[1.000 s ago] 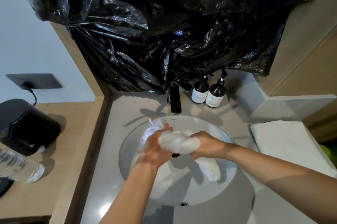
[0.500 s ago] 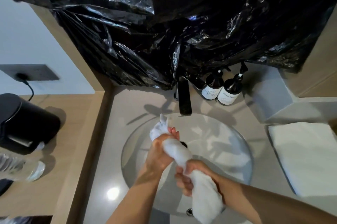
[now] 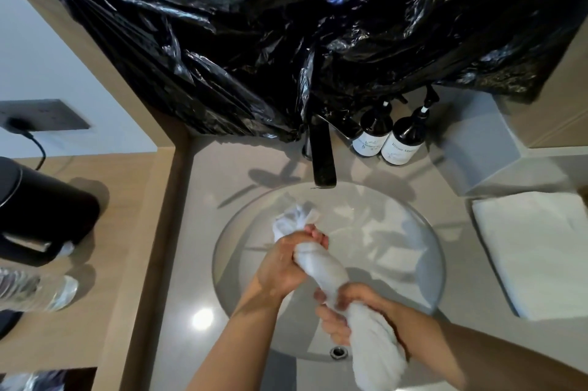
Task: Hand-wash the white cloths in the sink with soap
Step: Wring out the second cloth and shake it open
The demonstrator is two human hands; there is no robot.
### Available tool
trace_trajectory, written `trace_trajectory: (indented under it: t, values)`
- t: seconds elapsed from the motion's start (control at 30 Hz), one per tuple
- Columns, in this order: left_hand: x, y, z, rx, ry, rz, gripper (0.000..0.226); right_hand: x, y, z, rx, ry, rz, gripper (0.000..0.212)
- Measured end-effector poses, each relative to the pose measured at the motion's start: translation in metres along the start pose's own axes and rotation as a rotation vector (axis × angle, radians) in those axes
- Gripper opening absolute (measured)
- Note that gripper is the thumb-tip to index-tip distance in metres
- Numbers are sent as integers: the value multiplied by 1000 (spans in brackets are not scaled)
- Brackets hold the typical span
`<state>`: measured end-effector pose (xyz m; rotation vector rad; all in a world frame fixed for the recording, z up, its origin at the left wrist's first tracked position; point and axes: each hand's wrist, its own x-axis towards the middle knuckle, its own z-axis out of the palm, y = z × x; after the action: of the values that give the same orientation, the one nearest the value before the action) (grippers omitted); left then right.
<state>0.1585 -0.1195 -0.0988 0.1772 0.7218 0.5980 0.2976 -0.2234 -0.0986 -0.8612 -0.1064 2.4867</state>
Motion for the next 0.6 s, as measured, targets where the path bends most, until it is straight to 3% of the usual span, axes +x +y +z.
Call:
trace_trajectory:
  t: [0.07, 0.17, 0.23, 0.3, 0.37, 0.47, 0.53, 0.6]
  values:
    - [-4, -8, 7, 23, 66, 35, 26, -14, -4, 0, -206, 196, 6, 36]
    - [-8, -21, 19, -54, 112, 89, 23, -35, -18, 1, -705, 550, -92, 59]
    - [-10, -26, 28, -36, 109, 152, 11, -45, -19, 8, -863, 744, -265, 72]
    - [-13, -28, 38, -33, 68, 191, 15, -50, -15, 18, -896, 871, -512, 80]
    - [-20, -30, 53, -11, 48, 168, 2, -53, -12, 26, -1137, 1010, -732, 88]
    - [-26, -32, 69, 110, -14, 168, 20, -44, -16, 32, -1558, 1129, -921, 87]
    - [-28, -25, 71, 93, -6, 144, 40, -39, -22, 40, -1535, 1175, -890, 77]
    - [-23, -18, 61, 59, 37, 86, 77, -39, -31, 46, -1591, 1255, -744, 57]
